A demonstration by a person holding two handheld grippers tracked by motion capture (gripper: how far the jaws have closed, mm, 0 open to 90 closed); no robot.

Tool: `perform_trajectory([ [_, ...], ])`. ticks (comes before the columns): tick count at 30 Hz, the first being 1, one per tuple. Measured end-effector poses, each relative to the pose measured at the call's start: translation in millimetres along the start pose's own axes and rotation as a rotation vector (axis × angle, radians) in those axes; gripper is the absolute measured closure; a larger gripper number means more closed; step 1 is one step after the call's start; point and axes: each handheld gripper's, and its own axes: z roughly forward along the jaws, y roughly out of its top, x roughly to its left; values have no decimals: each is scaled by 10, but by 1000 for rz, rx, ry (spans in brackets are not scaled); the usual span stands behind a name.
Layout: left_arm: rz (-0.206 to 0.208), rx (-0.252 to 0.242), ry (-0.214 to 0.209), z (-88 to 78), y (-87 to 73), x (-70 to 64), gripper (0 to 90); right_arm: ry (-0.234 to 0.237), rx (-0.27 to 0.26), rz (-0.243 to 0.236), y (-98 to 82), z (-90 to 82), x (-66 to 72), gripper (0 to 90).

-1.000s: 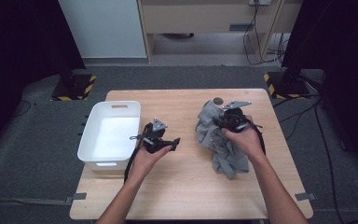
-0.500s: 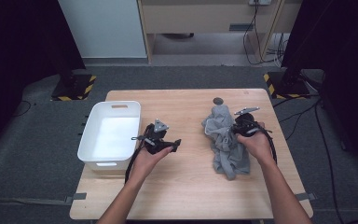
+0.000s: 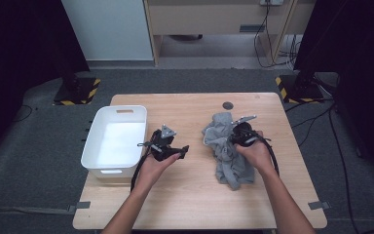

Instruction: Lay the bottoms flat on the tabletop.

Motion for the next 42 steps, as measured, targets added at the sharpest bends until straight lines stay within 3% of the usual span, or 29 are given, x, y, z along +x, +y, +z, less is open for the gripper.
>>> perform_trajectory([
  [6, -11, 1, 5, 2, -14, 30, 186, 41, -17, -8, 87, 109, 227, 799],
  [9, -11, 2, 9, -10, -21, 46, 186, 41, -24, -16, 137, 107, 266, 728],
  [15, -19, -9, 13, -22, -12, 60, 189, 1, -77, -27, 332, -129, 264, 575],
  [21, -13, -2, 14, -18, -14, 55, 188, 23, -118, -51, 511, -260, 425, 518],
  [24, -13, 0, 14, -14, -18, 53, 188, 45, -126, -83, 582, -238, 578, 525],
  [27, -18, -2, 14, -18, -24, 58, 188, 64, -123, -126, 651, -184, 728, 622],
  [30, -17, -2, 14, -27, -29, 68, 188, 46, -113, -152, 702, -96, 823, 605],
  [36, -20, -9, 13, -32, -29, 67, 188, -8, -62, -163, 701, 107, 843, 561],
  [39, -14, 0, 10, -18, -33, 62, 188, -42, -24, -188, 671, 184, 842, 624],
  [42, -12, 3, 8, -19, -31, 56, 188, -35, -12, -173, 657, 214, 816, 737],
])
